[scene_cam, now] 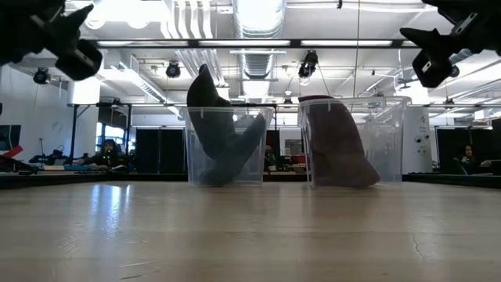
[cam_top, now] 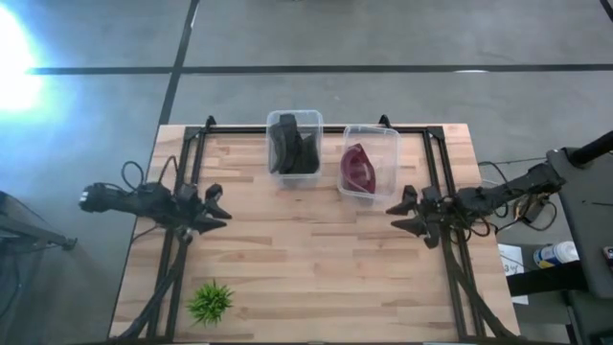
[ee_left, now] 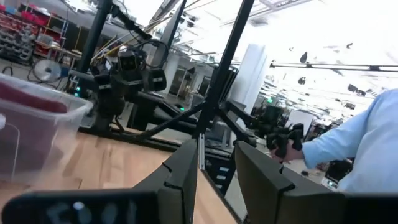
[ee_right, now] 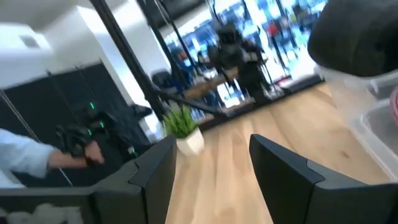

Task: Pick & Place hat
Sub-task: Return to Home Position

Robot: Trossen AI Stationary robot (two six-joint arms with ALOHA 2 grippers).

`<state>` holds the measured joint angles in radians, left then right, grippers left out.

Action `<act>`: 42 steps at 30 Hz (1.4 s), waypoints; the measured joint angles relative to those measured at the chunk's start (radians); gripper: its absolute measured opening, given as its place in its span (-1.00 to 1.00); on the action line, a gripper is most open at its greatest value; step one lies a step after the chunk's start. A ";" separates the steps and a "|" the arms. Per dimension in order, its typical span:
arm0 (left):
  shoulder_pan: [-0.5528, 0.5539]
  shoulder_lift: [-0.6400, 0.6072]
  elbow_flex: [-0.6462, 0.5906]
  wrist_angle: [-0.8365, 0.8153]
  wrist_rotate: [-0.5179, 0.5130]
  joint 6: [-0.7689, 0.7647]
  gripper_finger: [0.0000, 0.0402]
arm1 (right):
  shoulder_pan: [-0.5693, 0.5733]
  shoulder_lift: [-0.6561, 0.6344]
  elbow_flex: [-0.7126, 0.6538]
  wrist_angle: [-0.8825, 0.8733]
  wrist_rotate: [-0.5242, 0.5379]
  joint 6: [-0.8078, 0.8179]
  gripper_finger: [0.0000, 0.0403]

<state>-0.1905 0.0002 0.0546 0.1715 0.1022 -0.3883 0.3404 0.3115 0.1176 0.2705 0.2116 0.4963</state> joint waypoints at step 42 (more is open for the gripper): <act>0.186 0.000 -0.048 0.006 0.009 -0.012 -0.48 | -0.270 -0.312 -0.108 0.097 0.079 -0.036 0.00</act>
<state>-0.0049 -0.0002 0.0071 0.1775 0.1112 -0.4004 0.0706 -0.0002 0.0096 0.3675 0.2909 0.4600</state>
